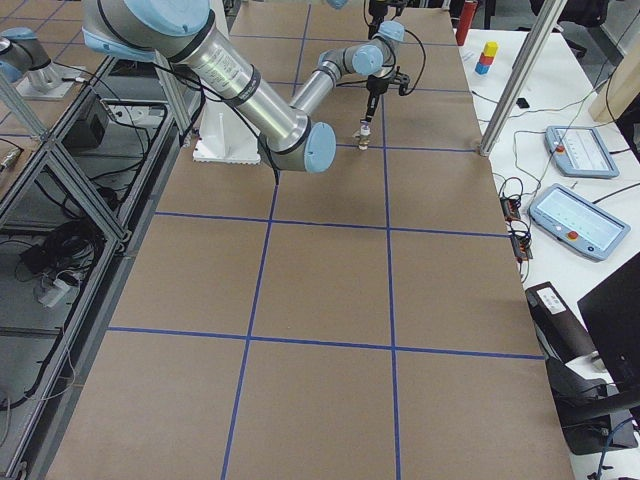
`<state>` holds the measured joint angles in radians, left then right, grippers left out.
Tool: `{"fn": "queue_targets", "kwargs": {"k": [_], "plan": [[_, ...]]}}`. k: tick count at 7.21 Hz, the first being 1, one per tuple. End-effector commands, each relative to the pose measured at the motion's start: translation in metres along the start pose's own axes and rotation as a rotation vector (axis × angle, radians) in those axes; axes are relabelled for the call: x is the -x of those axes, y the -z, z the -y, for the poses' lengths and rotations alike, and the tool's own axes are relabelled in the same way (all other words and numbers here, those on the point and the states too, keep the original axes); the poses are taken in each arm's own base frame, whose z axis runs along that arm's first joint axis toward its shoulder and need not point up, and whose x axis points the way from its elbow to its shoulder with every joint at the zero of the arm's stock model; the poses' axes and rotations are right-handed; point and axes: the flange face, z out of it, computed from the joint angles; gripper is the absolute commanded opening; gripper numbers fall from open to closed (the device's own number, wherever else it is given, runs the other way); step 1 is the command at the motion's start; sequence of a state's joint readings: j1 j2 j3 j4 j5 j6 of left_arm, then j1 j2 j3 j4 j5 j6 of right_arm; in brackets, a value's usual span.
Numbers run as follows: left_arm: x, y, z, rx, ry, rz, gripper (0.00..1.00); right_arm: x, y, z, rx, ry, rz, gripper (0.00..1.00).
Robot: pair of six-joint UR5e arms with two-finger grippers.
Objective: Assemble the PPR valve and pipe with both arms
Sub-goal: 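Lower the chrome valve onto the top of the white pipe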
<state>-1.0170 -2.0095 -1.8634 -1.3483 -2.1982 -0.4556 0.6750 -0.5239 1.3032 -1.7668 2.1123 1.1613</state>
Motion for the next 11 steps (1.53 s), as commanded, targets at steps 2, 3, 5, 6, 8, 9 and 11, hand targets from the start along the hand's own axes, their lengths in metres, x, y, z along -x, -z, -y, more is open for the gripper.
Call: {"fn": "queue_targets", "kwargs": {"k": [2,3,5,6,8,9,11], "plan": [[0.0011,-0.0016,0.0005,0.003,0.002,0.002,1.00,-0.0021,-0.0031,0.0012,-0.004,0.004,0.005,0.00],[0.0014,-0.0022,0.0007,0.004,0.003,0.002,1.00,-0.0032,-0.0054,0.0022,-0.008,0.008,0.016,0.00],[0.0020,-0.0035,0.0017,0.006,0.004,0.003,1.00,-0.0036,-0.0079,0.0006,-0.006,0.009,0.014,0.00],[0.0031,-0.0058,0.0031,0.010,0.006,0.005,1.00,-0.0011,-0.0046,-0.0004,-0.008,0.012,0.019,0.00],[0.0039,-0.0070,0.0035,0.012,0.007,0.006,1.00,-0.0006,-0.0027,-0.0016,-0.008,0.015,0.023,0.00],[0.0043,-0.0076,0.0037,0.013,0.009,0.006,1.00,-0.0008,-0.0016,-0.0026,-0.008,0.016,0.026,0.00],[0.0029,-0.0071,0.0059,0.012,0.008,0.006,1.00,-0.0001,0.0009,-0.0040,-0.010,0.020,0.031,0.00]]}}
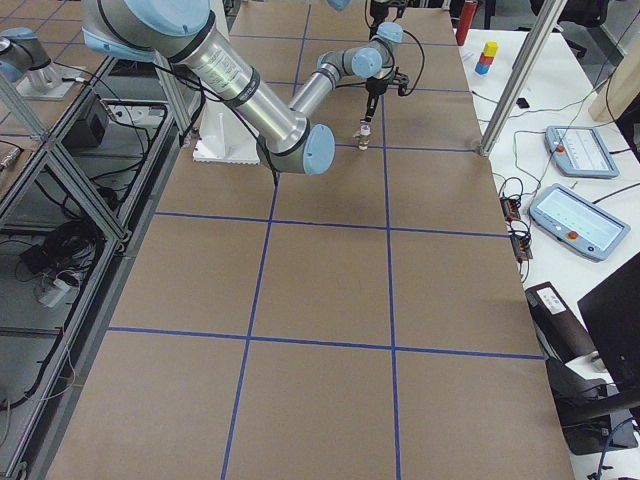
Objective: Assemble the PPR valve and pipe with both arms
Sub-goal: 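Lower the chrome valve onto the top of the white pipe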
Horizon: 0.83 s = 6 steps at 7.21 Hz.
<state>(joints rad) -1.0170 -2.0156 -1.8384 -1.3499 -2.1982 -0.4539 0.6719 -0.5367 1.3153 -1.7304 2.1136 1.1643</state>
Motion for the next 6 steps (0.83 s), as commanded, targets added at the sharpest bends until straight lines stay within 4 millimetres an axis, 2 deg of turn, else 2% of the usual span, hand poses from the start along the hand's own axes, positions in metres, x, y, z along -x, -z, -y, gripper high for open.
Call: {"fn": "queue_targets", "kwargs": {"k": [1,2,3,6], "plan": [[-0.001,0.000,0.001,0.000,0.000,-0.001,1.00,0.000,0.001,-0.001,-0.001,0.002,0.003,0.00],[-0.002,0.000,0.001,-0.001,-0.001,-0.001,1.00,-0.004,0.001,-0.003,0.001,0.003,0.005,0.00],[-0.002,0.000,0.001,0.000,0.002,-0.001,1.00,-0.017,-0.003,-0.005,-0.001,0.004,0.006,0.00],[-0.001,-0.001,0.002,0.001,0.001,0.000,1.00,-0.015,-0.003,-0.006,-0.002,0.005,0.006,0.00]]}}
